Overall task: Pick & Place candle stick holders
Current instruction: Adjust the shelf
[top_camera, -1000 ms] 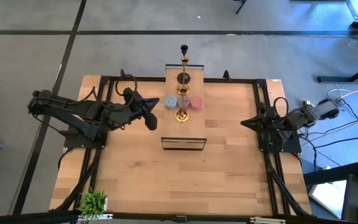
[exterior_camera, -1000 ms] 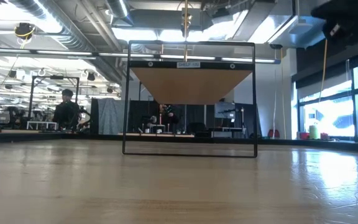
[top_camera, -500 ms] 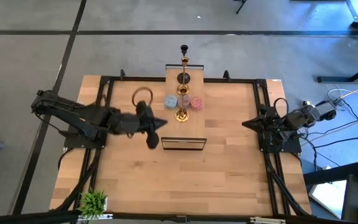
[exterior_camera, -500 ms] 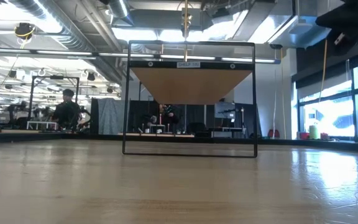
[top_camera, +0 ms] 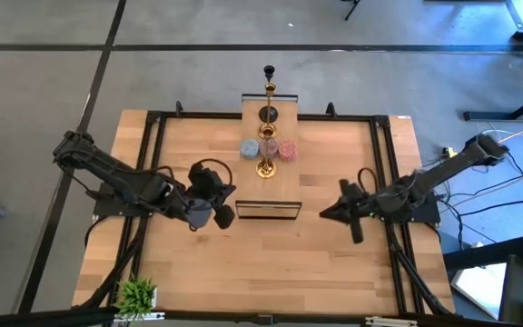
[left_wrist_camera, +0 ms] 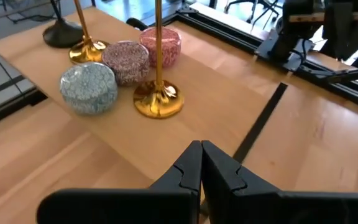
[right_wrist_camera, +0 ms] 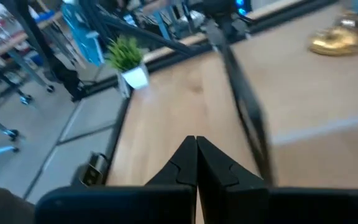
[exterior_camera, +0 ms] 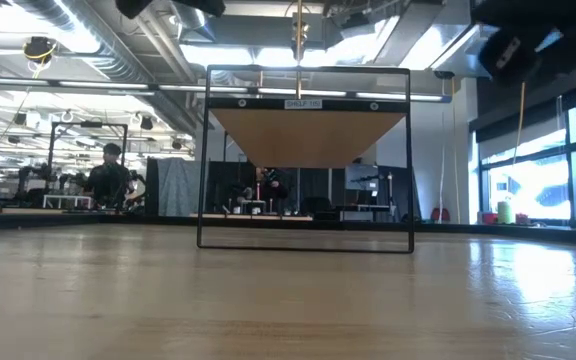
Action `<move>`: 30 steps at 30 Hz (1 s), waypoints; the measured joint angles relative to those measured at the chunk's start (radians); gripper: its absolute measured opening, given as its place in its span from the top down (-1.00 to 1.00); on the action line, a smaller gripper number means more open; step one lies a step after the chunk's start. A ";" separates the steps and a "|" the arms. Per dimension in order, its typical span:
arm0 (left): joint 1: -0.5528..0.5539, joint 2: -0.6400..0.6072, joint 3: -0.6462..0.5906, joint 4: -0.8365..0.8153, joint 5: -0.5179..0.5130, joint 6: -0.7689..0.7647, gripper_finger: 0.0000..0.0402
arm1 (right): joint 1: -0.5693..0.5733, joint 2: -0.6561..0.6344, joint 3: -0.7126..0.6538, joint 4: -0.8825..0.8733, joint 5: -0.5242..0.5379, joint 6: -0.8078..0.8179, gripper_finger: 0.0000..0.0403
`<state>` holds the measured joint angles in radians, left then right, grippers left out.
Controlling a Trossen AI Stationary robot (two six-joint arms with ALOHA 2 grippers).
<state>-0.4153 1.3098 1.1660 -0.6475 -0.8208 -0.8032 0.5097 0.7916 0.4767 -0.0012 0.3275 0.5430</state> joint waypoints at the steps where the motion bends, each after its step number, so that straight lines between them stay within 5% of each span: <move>1: -0.007 0.000 0.000 -0.006 -0.001 -0.014 0.99 | 0.008 0.033 0.000 0.048 0.000 0.000 1.00; 9: -0.045 0.000 0.000 -0.115 -0.061 -0.144 0.99 | 0.062 0.226 0.000 0.176 -0.010 0.086 1.00; 30: -0.018 -0.001 0.000 -0.112 -0.059 -0.182 0.99 | -0.021 0.394 0.024 0.381 -0.027 0.025 1.00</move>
<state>-0.4335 1.3090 1.1660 -0.7593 -0.8796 -0.9852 0.4886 1.1855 0.5007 0.3796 0.3003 0.5682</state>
